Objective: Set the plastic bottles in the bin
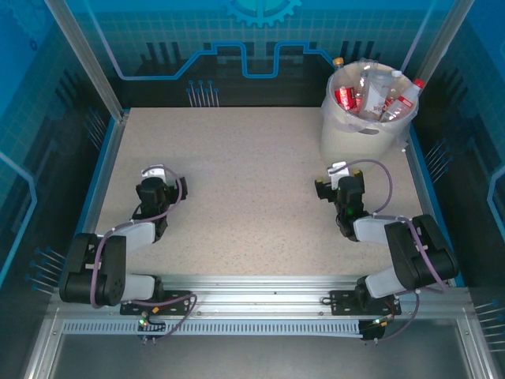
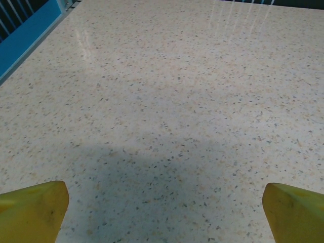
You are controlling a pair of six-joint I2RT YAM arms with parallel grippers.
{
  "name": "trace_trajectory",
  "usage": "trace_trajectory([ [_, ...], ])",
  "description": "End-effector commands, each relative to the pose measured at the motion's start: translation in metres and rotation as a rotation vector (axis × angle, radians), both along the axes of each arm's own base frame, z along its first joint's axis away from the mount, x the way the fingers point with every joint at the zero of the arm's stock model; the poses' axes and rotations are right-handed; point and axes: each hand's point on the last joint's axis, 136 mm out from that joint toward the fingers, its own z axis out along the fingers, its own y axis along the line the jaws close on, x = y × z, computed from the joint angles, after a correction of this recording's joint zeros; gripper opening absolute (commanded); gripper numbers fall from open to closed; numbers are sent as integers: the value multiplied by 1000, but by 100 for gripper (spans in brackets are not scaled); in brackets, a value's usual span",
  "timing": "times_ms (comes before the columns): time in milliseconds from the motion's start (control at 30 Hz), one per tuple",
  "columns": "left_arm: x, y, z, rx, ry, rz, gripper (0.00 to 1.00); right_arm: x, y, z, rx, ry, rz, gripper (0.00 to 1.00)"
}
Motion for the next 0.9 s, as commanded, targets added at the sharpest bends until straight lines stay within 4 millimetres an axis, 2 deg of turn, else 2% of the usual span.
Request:
trace_trajectory([
  [0, 13, -7, 21, 2, -85, -64, 99, 6, -5, 15, 105, -102, 5, 100],
  [100, 17, -17, 23, -24, -101, -115, 99, 4, -12, 7, 160, -98, 3, 100],
  [133, 19, -19, 23, -31, -105, -123, 99, 6, -12, 6, 155, -131, 12, 100],
  [200, 20, -21, 22, -34, -102, -136, 99, 4, -9, -1, 155, -82, 21, 100],
  [267, 17, -25, 22, -61, -125, -147, 99, 7, -7, 2, 152, -96, 33, 100],
  [300, 18, -30, 22, -57, -174, -176, 99, 7, -8, 0, 155, -79, 29, 100],
  [400, 34, -43, 0, -19, -130, -231, 99, 8, -10, -1, 161, -72, 20, 100],
  [733, 32, -39, 0, -29, -122, -208, 99, 10, -27, 0, 182, -80, -65, 100],
  [867, 32, -39, -1, -29, -121, -208, 99, 10, -27, 1, 182, -84, -66, 100],
])
